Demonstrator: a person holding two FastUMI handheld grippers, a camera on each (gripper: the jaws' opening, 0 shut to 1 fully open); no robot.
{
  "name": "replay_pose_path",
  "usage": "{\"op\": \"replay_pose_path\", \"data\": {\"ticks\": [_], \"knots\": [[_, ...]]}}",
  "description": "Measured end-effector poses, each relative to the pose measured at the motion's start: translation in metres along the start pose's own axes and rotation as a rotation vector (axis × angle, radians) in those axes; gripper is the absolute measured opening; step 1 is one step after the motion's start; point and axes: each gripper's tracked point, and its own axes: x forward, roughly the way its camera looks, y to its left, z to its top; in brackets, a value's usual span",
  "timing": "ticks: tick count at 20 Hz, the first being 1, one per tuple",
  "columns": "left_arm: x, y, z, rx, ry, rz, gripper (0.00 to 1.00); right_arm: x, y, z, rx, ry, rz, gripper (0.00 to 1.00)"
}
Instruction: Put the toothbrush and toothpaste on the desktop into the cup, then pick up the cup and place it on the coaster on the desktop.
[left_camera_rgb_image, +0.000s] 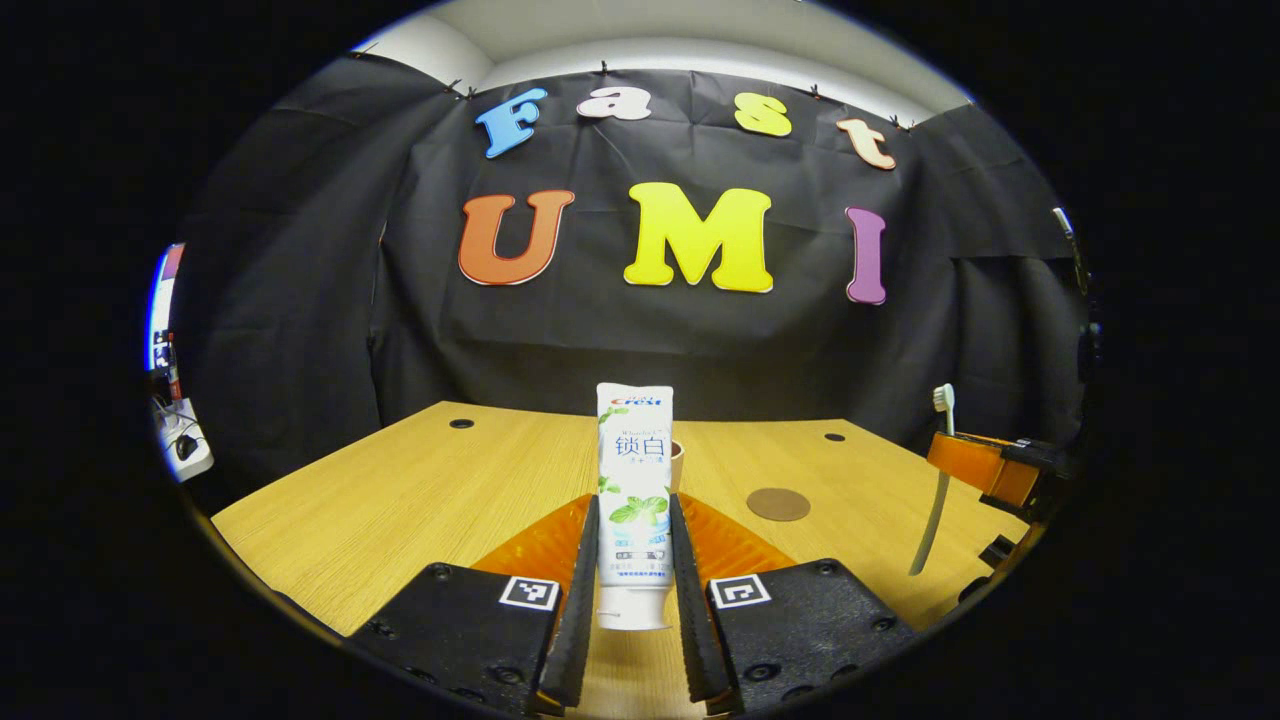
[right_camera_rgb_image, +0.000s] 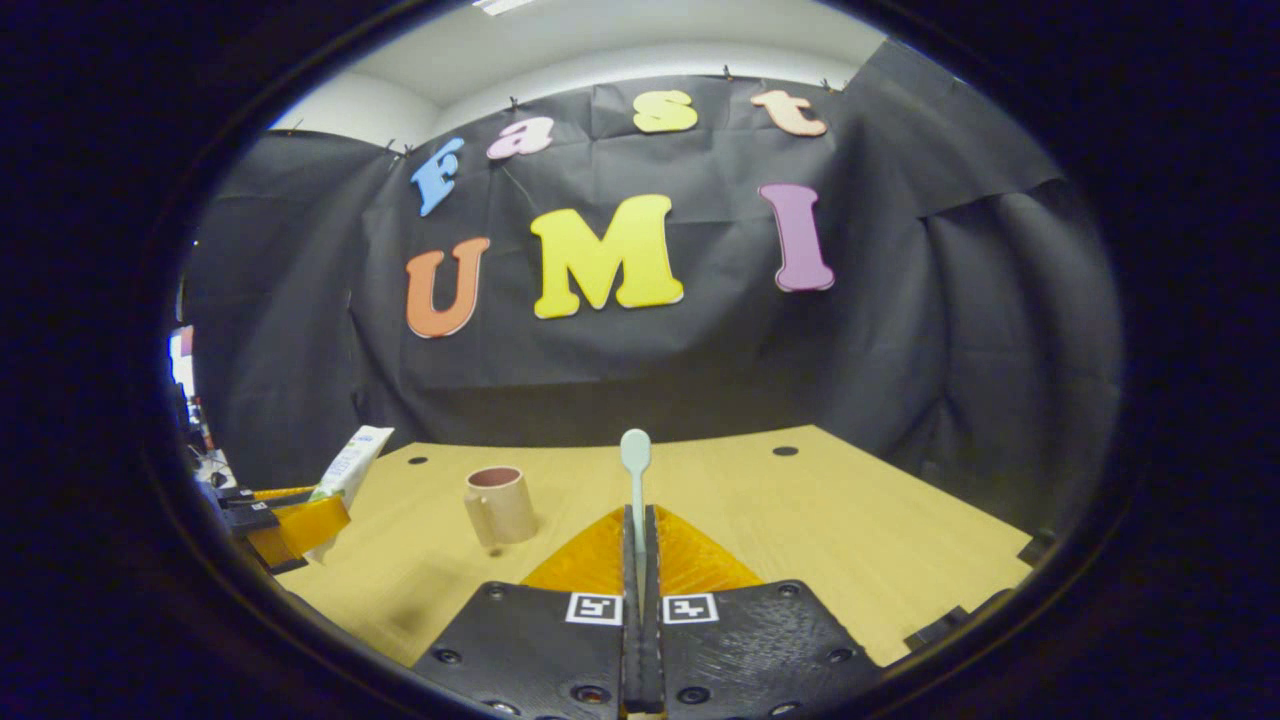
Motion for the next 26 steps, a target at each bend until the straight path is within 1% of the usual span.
{"op": "replay_pose_path", "data": {"ticks": [2,4,8,12,16,19,22,26], "knots": [[0.006,-0.001,0.008,-0.019,-0.017,-0.015,0.41,-0.007,0.004,0.009,-0.009,-0.029,0.008,0.0],[0.021,-0.001,0.022,-0.031,-0.042,-0.03,0.41,-0.009,0.006,0.006,0.001,-0.023,0.024,0.0],[0.066,0.001,0.038,-0.056,-0.031,-0.056,0.42,-0.005,0.005,-0.001,0.018,0.0,0.034,0.0],[0.12,0.006,0.064,-0.018,-0.084,-0.07,0.42,0.0,0.002,-0.005,0.018,0.003,0.033,0.0],[0.167,-0.002,0.066,0.007,-0.068,-0.111,0.41,0.002,-0.006,-0.011,0.016,0.011,0.017,0.0],[0.196,-0.005,0.061,0.031,-0.067,-0.121,0.42,0.004,-0.007,-0.016,0.016,0.017,0.008,0.0],[0.212,-0.014,0.049,0.025,-0.044,-0.151,0.42,0.005,-0.017,-0.02,0.023,0.025,-0.007,0.0],[0.219,-0.012,0.045,0.014,-0.048,-0.145,0.44,0.007,-0.022,-0.025,0.04,0.035,-0.012,0.0]]}}
